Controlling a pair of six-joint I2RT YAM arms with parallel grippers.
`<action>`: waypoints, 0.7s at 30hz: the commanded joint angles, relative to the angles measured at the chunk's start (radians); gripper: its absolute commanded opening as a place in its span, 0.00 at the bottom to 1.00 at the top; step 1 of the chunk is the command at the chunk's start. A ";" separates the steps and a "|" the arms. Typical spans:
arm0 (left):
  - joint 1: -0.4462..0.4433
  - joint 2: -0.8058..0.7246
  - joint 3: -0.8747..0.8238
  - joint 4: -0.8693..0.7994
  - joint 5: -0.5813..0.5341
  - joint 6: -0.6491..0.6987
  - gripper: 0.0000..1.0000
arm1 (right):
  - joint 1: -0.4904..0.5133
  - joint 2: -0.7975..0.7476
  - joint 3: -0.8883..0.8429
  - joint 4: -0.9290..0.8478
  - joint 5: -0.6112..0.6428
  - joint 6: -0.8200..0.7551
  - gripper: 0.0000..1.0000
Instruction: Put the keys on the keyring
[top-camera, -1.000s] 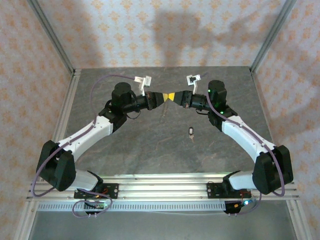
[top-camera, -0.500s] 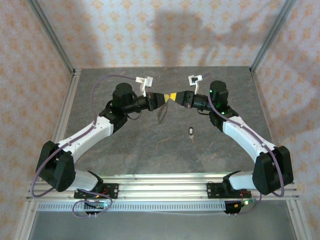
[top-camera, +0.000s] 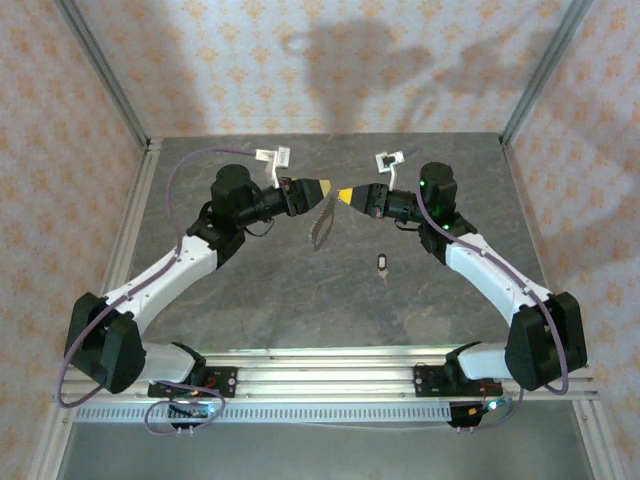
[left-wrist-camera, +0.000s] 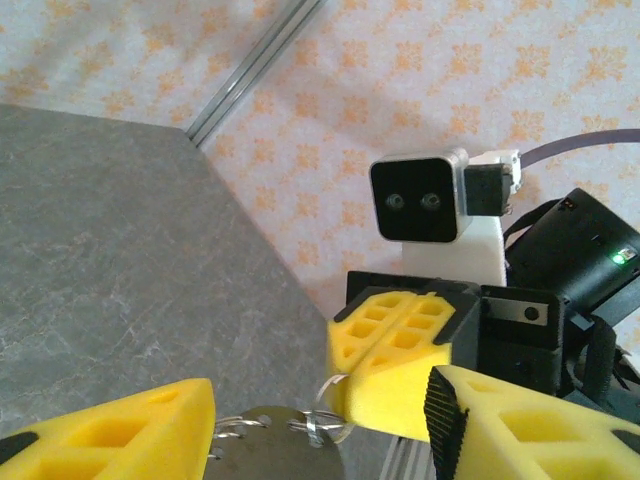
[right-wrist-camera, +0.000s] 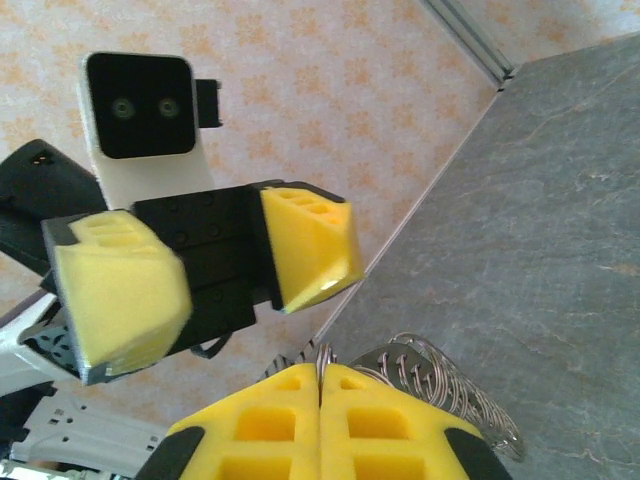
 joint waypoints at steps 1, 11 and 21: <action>0.005 0.033 0.025 0.059 0.089 -0.005 0.60 | -0.007 0.001 0.045 0.107 -0.045 0.037 0.00; 0.005 0.068 0.057 0.085 0.146 -0.006 0.57 | -0.007 0.054 0.077 0.176 -0.053 0.096 0.00; 0.029 0.020 0.080 0.000 0.107 0.056 0.58 | -0.007 0.042 0.070 0.135 -0.048 0.066 0.00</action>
